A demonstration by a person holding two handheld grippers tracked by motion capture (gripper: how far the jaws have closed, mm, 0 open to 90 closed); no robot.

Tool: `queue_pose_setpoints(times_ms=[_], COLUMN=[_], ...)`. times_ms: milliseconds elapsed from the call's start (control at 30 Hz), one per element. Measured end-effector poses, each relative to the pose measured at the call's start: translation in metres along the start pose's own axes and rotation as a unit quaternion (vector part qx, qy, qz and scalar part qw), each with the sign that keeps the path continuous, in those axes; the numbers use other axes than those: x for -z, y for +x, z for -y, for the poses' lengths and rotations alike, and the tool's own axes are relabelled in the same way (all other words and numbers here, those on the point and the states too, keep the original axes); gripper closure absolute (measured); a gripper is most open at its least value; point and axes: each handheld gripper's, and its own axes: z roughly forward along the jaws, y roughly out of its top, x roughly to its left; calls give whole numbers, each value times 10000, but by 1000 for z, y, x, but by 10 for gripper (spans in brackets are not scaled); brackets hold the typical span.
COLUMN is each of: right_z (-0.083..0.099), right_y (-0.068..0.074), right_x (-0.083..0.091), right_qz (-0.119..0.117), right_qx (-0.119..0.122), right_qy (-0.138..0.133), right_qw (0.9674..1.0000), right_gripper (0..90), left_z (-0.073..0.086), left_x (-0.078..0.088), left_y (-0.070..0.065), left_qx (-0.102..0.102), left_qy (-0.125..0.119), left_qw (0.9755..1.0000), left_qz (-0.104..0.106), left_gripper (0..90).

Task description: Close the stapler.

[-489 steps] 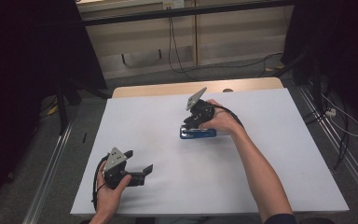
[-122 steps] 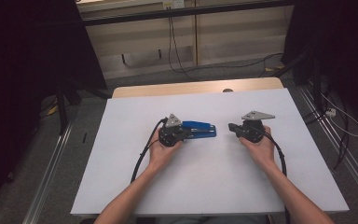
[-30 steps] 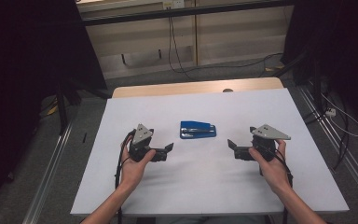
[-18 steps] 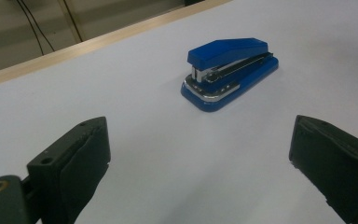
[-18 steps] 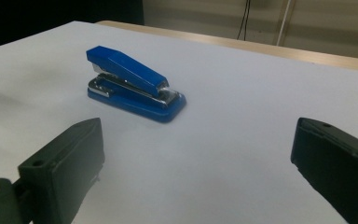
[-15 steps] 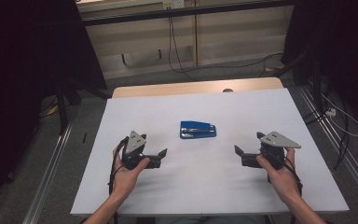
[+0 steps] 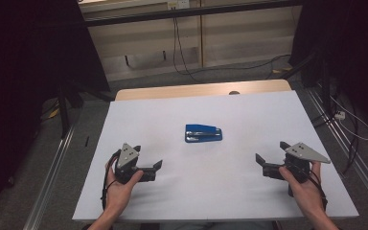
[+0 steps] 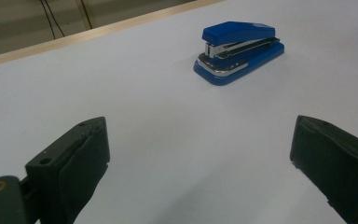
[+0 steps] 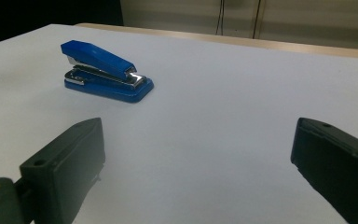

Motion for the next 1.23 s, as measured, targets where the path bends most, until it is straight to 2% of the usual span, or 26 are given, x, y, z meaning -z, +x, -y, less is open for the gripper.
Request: queue_pose_setpoints(times_ms=[267, 367, 533, 633, 667, 700, 767, 800, 867, 933, 1067, 1233], right_z=[5, 8, 12, 14, 15, 16, 18, 18, 17, 17, 17, 17], right_y=[-2, -2, 0, 1, 2, 3, 5, 5, 5, 5, 3, 3], right_x=[14, 18, 20, 20, 20, 20, 20, 19, 18, 18, 16, 14], right_qz=[84, 83, 156, 114, 111, 121, 137, 143, 131, 154, 166, 168], right_qx=[-82, -187, -137, -71, -50, -8, 68, 101, 19, 68, -11, -50], right_qy=[64, 23, -16, -67, -109, -97, -91, -103, -169, -224, -205, -164], right_qw=[9999, 9998, 9998, 9999, 9999, 9999, 9998, 9998, 9998, 9996, 9997, 9997], right_gripper=[31, 32, 31, 31, 31, 29, 25, 25, 25, 22, 16, 16], left_z=[8, 11, 19, 25, 26, 26, 26, 26, 27, 26, 25, 25], left_x=[21, 28, 33, 34, 34, 34, 36, 36, 35, 34, 32, 30], left_y=[0, -1, -3, -2, -1, 1, 2, 3, 4, 4, 5, 8], left_qx=[150, 161, 188, 155, 215, 324, 366, 359, 420, 398, 406, 441], left_qy=[-115, -135, -59, -31, -2, -81, -201, -161, -131, -182, -154, -127], left_qw=[9996, 9995, 9997, 9997, 9996, 9993, 9987, 9987, 9985, 9986, 9989, 9987], left_qz=[-219, -225, -153, -207, -180, -161, -297, -337, -313, -303, -188, -201], left_gripper=[46, 45, 45, 45, 45, 46, 46, 45, 46, 46, 47, 48])
